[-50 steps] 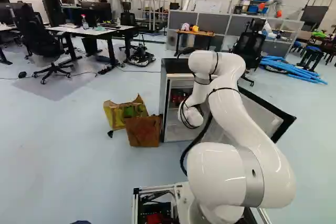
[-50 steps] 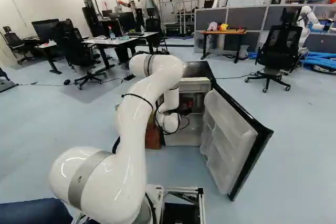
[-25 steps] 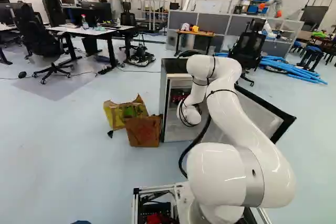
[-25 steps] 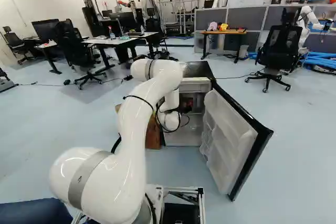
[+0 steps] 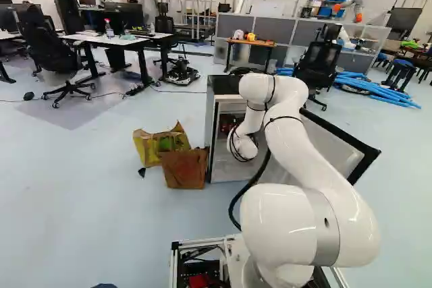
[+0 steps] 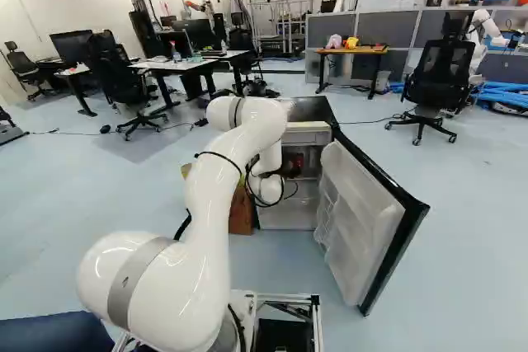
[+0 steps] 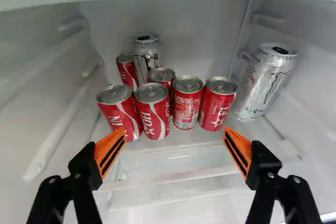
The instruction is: Grab a drink from the fridge
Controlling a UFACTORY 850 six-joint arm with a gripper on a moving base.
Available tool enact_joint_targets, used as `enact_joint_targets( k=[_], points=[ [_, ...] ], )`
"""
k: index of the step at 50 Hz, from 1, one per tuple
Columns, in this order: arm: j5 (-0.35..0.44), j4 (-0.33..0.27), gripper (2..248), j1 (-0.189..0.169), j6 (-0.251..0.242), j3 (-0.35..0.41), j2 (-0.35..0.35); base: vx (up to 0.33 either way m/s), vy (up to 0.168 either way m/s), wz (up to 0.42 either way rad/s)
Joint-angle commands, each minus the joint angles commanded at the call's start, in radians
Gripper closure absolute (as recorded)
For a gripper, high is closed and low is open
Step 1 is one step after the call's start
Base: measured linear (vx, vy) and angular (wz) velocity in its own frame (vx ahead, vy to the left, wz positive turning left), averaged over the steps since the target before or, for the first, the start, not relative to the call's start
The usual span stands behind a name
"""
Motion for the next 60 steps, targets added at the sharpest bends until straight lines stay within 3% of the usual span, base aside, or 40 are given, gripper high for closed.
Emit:
enact_joint_targets(
  k=[44,55,60],
  points=[
    [0.000,-0.039,3,0.004,0.000,-0.020,-0.011,0.000,0.000,0.000],
    [0.000,-0.039,34,0.004,0.000,-0.020,-0.011,0.000,0.000,0.000],
    [0.000,-0.039,34,0.004,0.000,-0.020,-0.011,0.000,0.000,0.000]
  ],
)
